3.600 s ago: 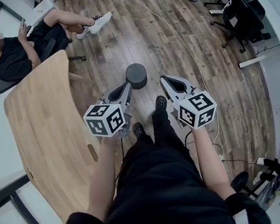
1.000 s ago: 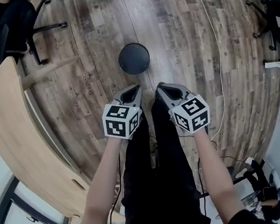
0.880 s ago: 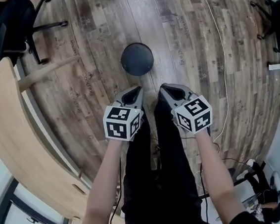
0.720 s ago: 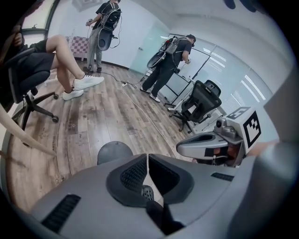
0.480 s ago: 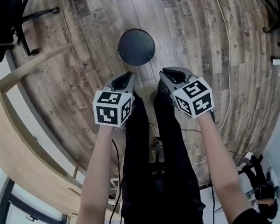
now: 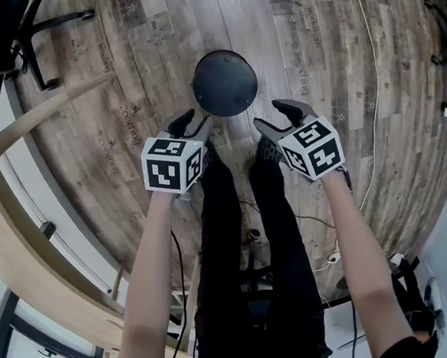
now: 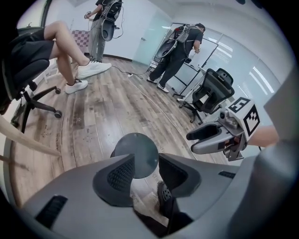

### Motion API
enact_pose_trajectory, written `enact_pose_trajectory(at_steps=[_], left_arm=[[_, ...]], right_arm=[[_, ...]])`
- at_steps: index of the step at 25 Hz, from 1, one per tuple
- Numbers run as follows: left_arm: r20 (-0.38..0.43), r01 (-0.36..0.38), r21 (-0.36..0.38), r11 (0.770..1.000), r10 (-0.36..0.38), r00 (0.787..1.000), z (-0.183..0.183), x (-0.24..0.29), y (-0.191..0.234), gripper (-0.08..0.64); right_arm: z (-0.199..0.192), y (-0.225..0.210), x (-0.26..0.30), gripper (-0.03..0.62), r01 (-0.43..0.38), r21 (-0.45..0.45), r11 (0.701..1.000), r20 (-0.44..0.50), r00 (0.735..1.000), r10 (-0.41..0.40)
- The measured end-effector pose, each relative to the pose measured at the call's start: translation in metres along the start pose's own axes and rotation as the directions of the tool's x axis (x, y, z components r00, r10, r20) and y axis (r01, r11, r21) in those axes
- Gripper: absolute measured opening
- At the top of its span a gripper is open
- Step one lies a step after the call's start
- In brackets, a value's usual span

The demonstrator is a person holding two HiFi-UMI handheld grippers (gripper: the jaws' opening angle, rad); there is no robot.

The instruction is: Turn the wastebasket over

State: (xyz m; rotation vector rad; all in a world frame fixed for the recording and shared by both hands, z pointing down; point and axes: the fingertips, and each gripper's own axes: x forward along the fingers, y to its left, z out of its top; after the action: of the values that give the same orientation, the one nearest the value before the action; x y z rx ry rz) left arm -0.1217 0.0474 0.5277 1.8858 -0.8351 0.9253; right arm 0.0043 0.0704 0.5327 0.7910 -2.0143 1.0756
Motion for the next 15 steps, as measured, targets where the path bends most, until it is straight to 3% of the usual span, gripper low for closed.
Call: enact_pose_trajectory(at_steps=[3,7,11,15], left_arm=[[-0.022,-0.047,-0.008,0.999,0.047,0.999,-0.008,0.015,0.015,0.156],[-0.061,-0.018,-0.022,1.0,0.017,0.998,-0.019,0.038,0.024,0.154],[-0.067,0.0,-0.045,0.999,-0.003,0.998,-0.021,0.056,0.039,0.21],[-0.067,-0.003,-0.062,0.998,-0.001,0.998,-0.024,0.073,0.05,0.215]], right_arm=[[0.001,-0.013,0.018,0.252,-0.005,0.002,1.0,-0.002,1.0,0.005],[-0.004,-0.027,0.04,0.267,-0.014,0.009,1.0,-0.021,1.0,0.015],[-0.006,-0.034,0.062,0.268,-0.018,0.0,1.0,-0.043,0.999,0.018],[-0.012,-0.049,0.08,0.276,-0.002,0.0,1.0,-0.058,0.998,0.002]])
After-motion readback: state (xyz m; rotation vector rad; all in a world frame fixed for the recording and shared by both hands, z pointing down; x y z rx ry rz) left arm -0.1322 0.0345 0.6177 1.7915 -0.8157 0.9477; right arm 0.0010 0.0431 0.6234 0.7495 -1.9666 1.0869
